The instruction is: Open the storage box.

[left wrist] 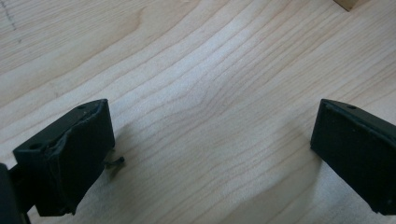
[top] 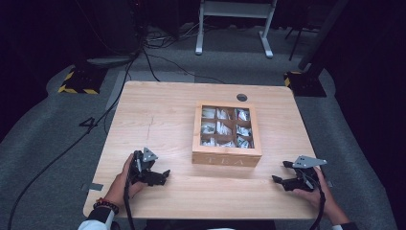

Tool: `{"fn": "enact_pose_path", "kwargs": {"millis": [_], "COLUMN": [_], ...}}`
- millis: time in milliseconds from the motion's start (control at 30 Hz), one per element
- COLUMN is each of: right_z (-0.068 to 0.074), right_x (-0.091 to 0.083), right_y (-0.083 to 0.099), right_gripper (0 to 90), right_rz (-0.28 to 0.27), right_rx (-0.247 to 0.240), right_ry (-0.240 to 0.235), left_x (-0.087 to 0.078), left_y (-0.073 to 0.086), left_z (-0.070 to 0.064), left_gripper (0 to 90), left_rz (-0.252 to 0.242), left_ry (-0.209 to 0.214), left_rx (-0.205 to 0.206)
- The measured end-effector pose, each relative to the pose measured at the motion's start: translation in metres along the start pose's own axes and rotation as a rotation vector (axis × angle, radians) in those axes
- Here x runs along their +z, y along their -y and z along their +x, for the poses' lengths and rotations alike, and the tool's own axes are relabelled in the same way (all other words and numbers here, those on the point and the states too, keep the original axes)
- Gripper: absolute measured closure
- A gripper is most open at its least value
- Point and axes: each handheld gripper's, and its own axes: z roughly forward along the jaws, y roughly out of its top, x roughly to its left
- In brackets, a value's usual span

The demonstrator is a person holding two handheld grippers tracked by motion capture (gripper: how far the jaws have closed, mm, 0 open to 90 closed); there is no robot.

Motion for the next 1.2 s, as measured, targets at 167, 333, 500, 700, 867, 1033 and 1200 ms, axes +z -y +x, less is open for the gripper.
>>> {"fn": "enact_pose_path", "kwargs": {"millis": [167, 333, 500, 700, 867, 1033, 1200], "right_z": [0.0, 0.0, 0.0, 0.009, 0.015, 0.017, 0.022], "right_x": [0.0, -0.002, -0.003, -0.004, -0.004, -0.005, -0.001], "right_y": [0.0, -0.003, -0.012, -0.033, -0.047, -0.061, -0.073], "right_gripper": [19.1, 19.9, 21.2, 25.1, 25.9, 28.8, 31.0], "right_rz": [0.001, 0.038, 0.016, -0.01, -0.033, -0.059, -0.061], "right_rx": [0.008, 0.027, 0.041, 0.0, -0.023, -0.041, -0.074], "right_ry": [0.01, 0.018, -0.016, -0.013, -0.013, -0.018, -0.033], "left_x": [0.002, 0.002, 0.003, 0.003, 0.003, 0.003, 0.003], "left_y": [-0.003, -0.003, -0.004, -0.004, -0.004, -0.004, -0.004], "left_z": [0.002, 0.005, 0.008, 0.008, 0.008, 0.008, 0.008], "left_gripper": [0.1, 0.0, 0.0, 0.0, 0.0, 0.3, 0.3], "left_rz": [0.004, 0.005, 0.003, 0.005, 0.005, 0.003, 0.004], "left_ry": [0.027, 0.053, 0.093, 0.093, 0.093, 0.09, 0.09], "left_rx": [0.033, 0.066, 0.101, 0.104, 0.105, 0.101, 0.1]}}
